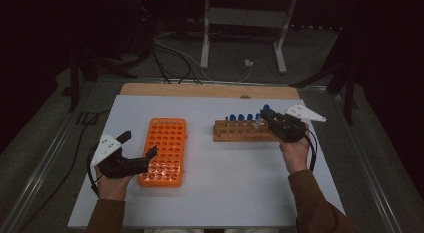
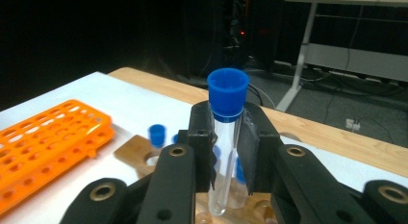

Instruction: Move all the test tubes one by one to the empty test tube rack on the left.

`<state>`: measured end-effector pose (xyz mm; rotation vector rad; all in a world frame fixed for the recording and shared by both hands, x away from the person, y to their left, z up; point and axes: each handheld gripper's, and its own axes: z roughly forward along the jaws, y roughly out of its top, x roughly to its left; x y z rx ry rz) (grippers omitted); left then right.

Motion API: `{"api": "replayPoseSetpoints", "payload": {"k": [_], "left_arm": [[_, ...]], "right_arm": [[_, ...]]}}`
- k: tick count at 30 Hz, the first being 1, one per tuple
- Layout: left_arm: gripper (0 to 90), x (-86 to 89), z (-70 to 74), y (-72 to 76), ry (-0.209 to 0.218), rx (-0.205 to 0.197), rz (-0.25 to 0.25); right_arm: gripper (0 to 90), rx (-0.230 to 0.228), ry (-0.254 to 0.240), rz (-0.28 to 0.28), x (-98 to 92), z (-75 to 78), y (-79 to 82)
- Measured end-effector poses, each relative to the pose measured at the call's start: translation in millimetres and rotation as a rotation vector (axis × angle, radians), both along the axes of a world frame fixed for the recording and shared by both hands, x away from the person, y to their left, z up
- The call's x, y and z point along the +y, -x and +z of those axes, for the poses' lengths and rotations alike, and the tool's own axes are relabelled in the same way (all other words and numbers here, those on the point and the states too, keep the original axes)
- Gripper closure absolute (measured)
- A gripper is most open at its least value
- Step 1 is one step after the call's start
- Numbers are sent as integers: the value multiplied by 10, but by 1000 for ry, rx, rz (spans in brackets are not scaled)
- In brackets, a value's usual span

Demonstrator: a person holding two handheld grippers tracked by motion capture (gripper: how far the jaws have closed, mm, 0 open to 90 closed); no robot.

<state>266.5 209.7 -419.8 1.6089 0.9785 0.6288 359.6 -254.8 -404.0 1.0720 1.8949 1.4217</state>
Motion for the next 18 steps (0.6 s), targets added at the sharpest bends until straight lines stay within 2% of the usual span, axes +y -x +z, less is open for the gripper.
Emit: {"api": "replayPoseSetpoints", "payload": {"k": [4,5,7,9,15,18], "left_arm": [[6,-153,18,-99,-11,-2,-25],[7,-192,11,-118,-12,-2,-35],[7,-275,-12,-155,-31,6,-51],[7,-364,-36,-182,-42,15,-73],[39,-602,-61,-263,-62,31,-129],[81,-707,-79,-301,-64,39,-148]], "right_arm": [[770,9,-7,49,102,12,50],[770,27,-15,88,162,14,57],[770,39,-21,108,196,14,59],[770,58,-21,154,303,8,62],[770,77,-41,204,467,-13,66],[770,91,-48,248,635,-52,106]]}}
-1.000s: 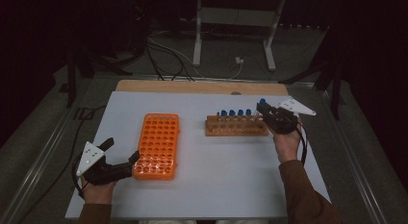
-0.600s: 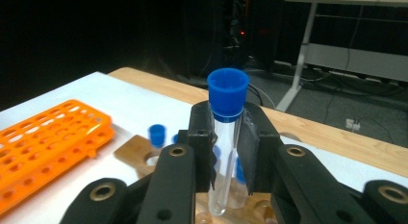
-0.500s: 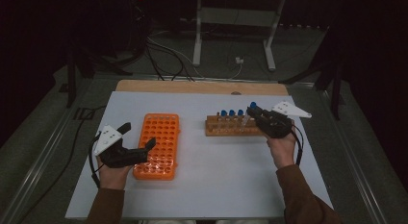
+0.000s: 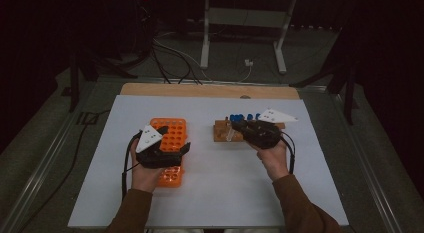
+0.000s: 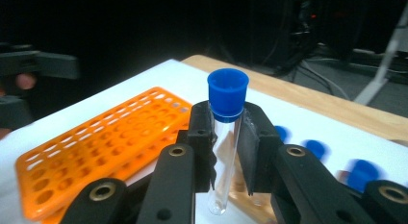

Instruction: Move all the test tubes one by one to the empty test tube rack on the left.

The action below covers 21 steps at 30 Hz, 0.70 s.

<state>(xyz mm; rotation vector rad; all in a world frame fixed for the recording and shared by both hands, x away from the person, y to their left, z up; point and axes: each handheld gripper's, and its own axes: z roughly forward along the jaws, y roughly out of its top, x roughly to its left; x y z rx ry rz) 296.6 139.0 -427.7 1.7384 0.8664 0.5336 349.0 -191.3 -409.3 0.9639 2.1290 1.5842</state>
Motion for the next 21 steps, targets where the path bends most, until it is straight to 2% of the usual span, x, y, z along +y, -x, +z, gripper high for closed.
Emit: {"api": "replayPoseSetpoints", "payload": {"k": [2,3,8,10,12,15,21], "left_arm": [[83,-69,-11,-12,0,4,-13],[155,-101,-15,-14,1,3,-20],[224,-258,-29,-33,-7,16,-64],[281,-325,-34,-45,-13,18,-84],[402,-391,-35,-60,-27,23,-98],[501,-474,-44,-75,-28,17,-125],[618,-573,-91,-116,-50,29,-152]], "right_arm": [[770,0,-1,12,41,-3,10],[770,-1,1,33,117,0,28],[769,0,3,72,250,3,67],[769,3,-1,92,309,-3,82],[769,6,-5,120,395,-2,114],[769,5,-10,142,467,6,146],[769,9,-12,164,527,1,160]]}}
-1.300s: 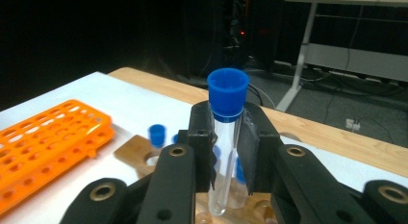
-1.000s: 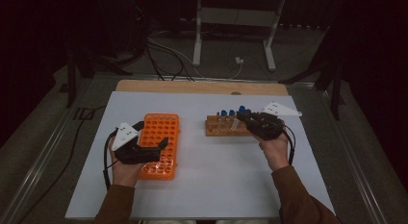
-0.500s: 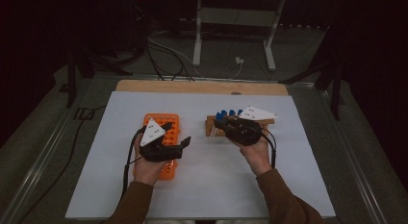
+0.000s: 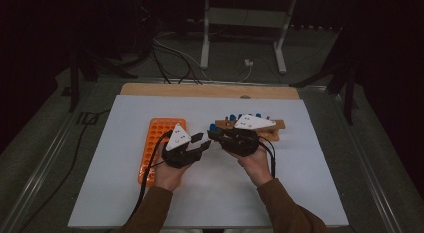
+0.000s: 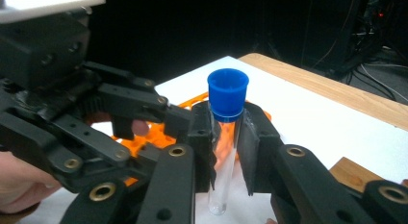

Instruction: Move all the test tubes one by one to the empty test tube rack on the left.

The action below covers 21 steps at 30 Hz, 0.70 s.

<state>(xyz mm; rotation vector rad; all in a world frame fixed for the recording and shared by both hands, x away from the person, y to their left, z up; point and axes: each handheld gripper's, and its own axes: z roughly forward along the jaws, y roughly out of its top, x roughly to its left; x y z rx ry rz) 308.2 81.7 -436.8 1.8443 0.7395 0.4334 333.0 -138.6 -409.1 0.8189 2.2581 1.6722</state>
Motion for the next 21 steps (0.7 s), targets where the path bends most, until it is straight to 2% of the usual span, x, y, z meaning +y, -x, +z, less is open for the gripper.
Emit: {"api": "replayPoseSetpoints", "payload": {"k": [5,11,15,18,19,21], "left_arm": [[684,-8,-5,5,-4,-2,-13],[694,-2,6,7,4,-11,-18],[768,-6,12,26,-12,-26,-32],[777,3,15,32,-20,-32,-35],[779,3,15,32,-20,-32,-35],[779,11,18,33,-24,-32,-32]], "right_arm": [[769,5,2,23,27,-7,8],[769,11,0,47,60,-18,14],[770,11,3,52,77,-18,9],[767,15,3,57,82,-17,5],[761,17,0,59,80,-17,3],[662,23,-12,68,66,-13,0]]}}
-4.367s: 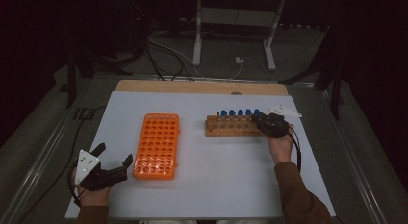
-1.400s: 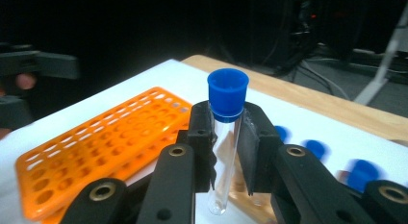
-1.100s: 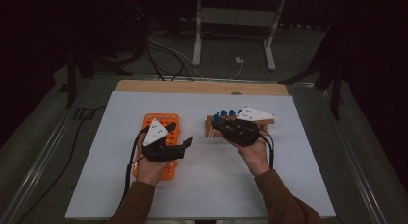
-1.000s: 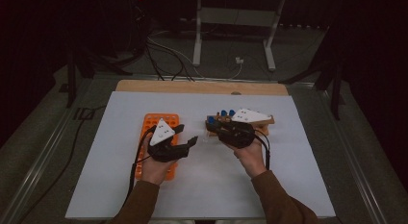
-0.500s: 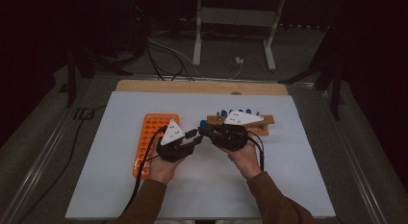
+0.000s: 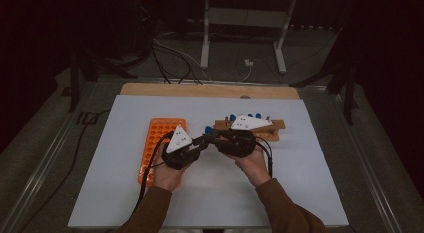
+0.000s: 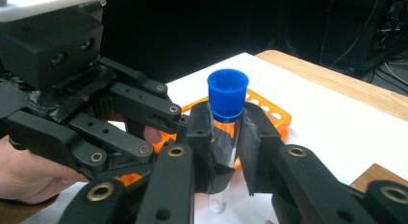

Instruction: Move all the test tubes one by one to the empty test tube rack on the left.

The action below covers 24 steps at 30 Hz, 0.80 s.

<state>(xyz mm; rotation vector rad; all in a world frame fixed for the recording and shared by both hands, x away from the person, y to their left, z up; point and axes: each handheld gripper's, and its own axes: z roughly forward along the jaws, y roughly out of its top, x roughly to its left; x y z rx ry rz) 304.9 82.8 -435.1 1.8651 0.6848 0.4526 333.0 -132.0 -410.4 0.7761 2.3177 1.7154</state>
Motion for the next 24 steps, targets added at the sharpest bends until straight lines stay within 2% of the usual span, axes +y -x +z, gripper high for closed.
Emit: {"api": "replayPoseSetpoints", "payload": {"k": [3,6,9,14,18,24], "left_arm": [[781,35,0,-7,3,10,9],[781,87,-5,-16,16,19,19],[782,135,-10,-19,16,23,30],[782,217,-9,6,20,23,46],[782,306,-15,33,45,31,49],[781,467,-52,107,59,38,73]], "right_arm": [[421,28,-6,-15,-28,11,-12],[250,17,5,-26,-68,18,-4],[158,12,13,-54,-112,20,-4],[36,-12,64,-150,-188,2,-16],[6,-25,89,-185,-263,-36,-14],[1,-35,118,-215,-414,-97,28]]}}
